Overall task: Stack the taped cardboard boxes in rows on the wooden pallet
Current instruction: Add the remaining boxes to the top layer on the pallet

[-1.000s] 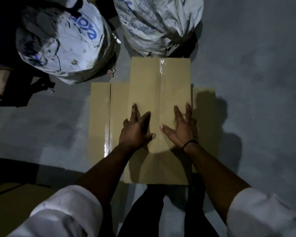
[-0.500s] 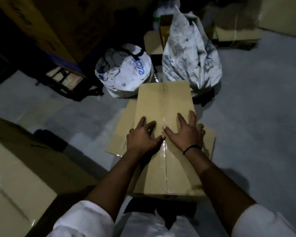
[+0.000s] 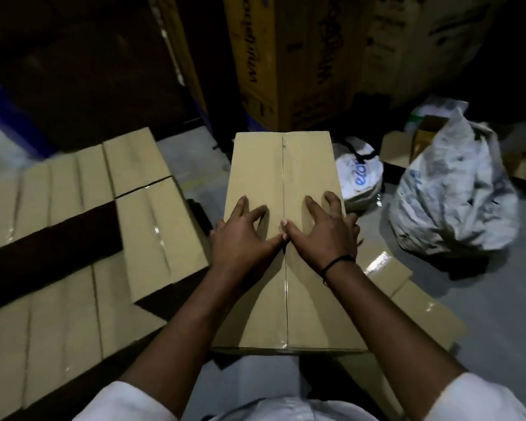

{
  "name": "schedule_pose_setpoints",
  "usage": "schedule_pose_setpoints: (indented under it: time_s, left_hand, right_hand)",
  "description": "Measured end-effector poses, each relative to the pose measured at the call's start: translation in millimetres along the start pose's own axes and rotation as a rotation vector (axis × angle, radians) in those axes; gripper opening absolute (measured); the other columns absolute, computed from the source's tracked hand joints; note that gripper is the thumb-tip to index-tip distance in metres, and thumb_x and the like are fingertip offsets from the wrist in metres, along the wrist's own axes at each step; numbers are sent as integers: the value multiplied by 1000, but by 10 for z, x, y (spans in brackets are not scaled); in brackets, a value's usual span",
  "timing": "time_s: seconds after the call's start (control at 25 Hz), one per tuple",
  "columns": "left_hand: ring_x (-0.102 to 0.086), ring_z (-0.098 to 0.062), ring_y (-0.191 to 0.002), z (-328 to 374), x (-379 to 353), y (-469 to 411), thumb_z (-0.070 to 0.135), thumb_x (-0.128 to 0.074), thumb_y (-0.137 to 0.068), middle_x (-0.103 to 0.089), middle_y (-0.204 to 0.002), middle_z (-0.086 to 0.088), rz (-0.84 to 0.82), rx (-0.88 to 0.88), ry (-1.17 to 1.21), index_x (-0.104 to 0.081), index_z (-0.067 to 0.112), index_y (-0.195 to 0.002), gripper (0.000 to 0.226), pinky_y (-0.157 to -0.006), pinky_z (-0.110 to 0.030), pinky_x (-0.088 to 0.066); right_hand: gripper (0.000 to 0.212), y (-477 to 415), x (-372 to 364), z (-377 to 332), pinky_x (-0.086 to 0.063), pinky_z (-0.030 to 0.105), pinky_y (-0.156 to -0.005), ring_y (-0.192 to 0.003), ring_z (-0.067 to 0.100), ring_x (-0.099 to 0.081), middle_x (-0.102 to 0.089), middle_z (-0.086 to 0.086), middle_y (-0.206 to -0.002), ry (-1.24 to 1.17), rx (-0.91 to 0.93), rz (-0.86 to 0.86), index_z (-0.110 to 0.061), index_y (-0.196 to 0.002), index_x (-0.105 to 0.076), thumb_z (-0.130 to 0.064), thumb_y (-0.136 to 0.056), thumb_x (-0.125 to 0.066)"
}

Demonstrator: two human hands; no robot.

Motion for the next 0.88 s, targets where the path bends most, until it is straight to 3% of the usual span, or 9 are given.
schedule_pose_setpoints:
  time_s: [0.2, 0.36, 0.56, 0.88]
  left_hand:
    - [-40, -36, -143, -1101, 840, 431, 87, -52, -75, -22, -169, 11, 138, 109, -22, -47, 47, -148, 83, -114, -55, -33]
    - [-42, -38, -141, -2267, 1385, 799, 65, -57, -89, -25, -168, 10, 222, 192, 22, -51, 45, -146, 61, -115, -56, -34]
    - [-42, -38, -140, -3600, 1923, 1283, 56, -60, -90, -30, -166, 9, 273, 301, -6, -53, 42, -145, 57, -115, -57, -33]
    - [-32, -42, -147, -4954, 1819, 1583, 62, -61, -89, -22, -169, 8, 160, 373, -5, -43, 42, -152, 68, -117, -59, -26]
  right_hand:
    - [79, 477, -343, -1272, -33, 52, -112, -141, 40, -29, -20, -9, -165, -45, 153, -16, -43, -152, -43, -80, -82, -49]
    - [80, 981, -872, -2377, -36, 51, -111, -138, 37, -31, -22, -8, -165, -54, 263, -39, -42, -151, -44, -81, -82, -49]
    - [78, 1606, -1655, -3517, -40, 51, -110, -136, 34, -34, -26, -9, -162, -105, 351, -107, -42, -148, -47, -81, -80, -49]
    - [77, 1980, -2848, -4273, -47, 49, -104, -135, 32, -38, -31, -6, -158, -64, 422, -319, -39, -146, -49, -82, -82, -49]
Point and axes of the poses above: each hand's wrist, its own y-axis away from the middle knuckle, its own x-axis out of the back of the hand, z = x × y, the point moved 9 cm from there along -y, towards the middle knuckle
